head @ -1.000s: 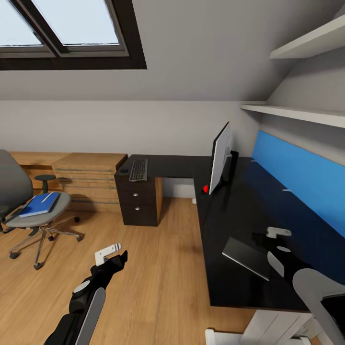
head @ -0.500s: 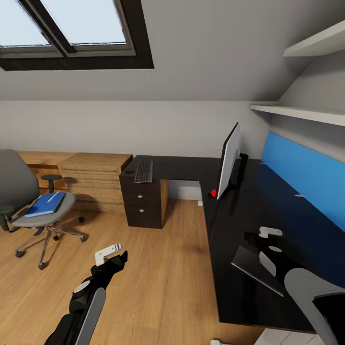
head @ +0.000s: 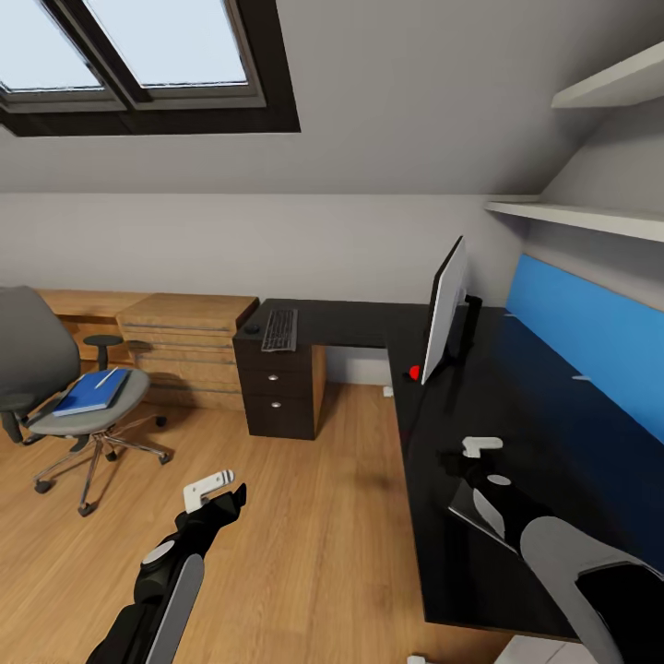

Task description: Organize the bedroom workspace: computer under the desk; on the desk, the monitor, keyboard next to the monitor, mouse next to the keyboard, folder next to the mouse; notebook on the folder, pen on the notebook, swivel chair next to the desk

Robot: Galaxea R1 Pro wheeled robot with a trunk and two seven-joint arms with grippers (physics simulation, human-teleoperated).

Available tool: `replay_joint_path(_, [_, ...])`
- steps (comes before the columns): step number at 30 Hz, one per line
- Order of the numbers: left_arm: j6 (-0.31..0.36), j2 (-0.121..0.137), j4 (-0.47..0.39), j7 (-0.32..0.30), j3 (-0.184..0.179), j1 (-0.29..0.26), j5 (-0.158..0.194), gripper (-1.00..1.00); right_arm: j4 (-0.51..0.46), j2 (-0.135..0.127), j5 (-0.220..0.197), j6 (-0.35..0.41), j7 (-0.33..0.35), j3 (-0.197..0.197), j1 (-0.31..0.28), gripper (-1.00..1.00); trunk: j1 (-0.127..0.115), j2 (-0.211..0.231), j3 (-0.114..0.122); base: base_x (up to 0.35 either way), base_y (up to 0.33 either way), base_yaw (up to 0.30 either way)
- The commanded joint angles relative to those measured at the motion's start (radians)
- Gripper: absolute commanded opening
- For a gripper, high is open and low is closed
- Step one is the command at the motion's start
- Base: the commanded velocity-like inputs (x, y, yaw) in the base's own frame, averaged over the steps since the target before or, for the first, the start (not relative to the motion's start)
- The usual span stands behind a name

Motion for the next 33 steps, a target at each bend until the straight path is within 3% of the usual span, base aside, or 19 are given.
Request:
replay_joint_path(1, [0.004,0.0,-0.001,0.006,0.001,-0.001,0.011,1.0,0.001,0.0,-0.006,-0.003,0.0,0.009,-0.001,1.0,0.0,-0.001,-0.001,0.0,0.0,0.0])
replay_joint_path(11, [0.004,0.0,-0.001,0.006,0.0,-0.001,0.011,1.0,0.001,0.002,0.009,-0.002,0.011,0.008,0.0,1.0,0.0,-0.001,-0.001,0.0,0.0,0.0])
replay_joint_path(14, [0.004,0.0,-0.001,0.006,0.0,-0.001,0.011,1.0,0.001,0.001,0.008,0.025,0.01,0.007,0.0,1.0,0.0,-0.001,-0.001,0.0,0.0,0.0])
replay_joint_path(22, [0.004,0.0,-0.001,0.006,0.0,-0.001,0.009,1.0,-0.004,-0.003,0.003,0.193,0.01,0.002,0.0,1.0,0.0,-0.001,-0.001,0.0,0.0,0.0])
replay_joint_path(30, [0.003,0.0,-0.001,0.006,0.0,-0.001,0.009,1.0,-0.005,-0.004,0.002,0.239,0.008,0.0,-0.001,1.0,0.0,-0.001,-0.001,0.0,0.0,0.0])
replay_joint_path(33, [0.003,-0.002,-0.004,0.006,-0.002,-0.001,0.01,1.0,-0.006,-0.022,0.002,0.242,0.007,0.0,-0.002,1.0,0.0,-0.001,-0.001,0.0,0.0,0.0])
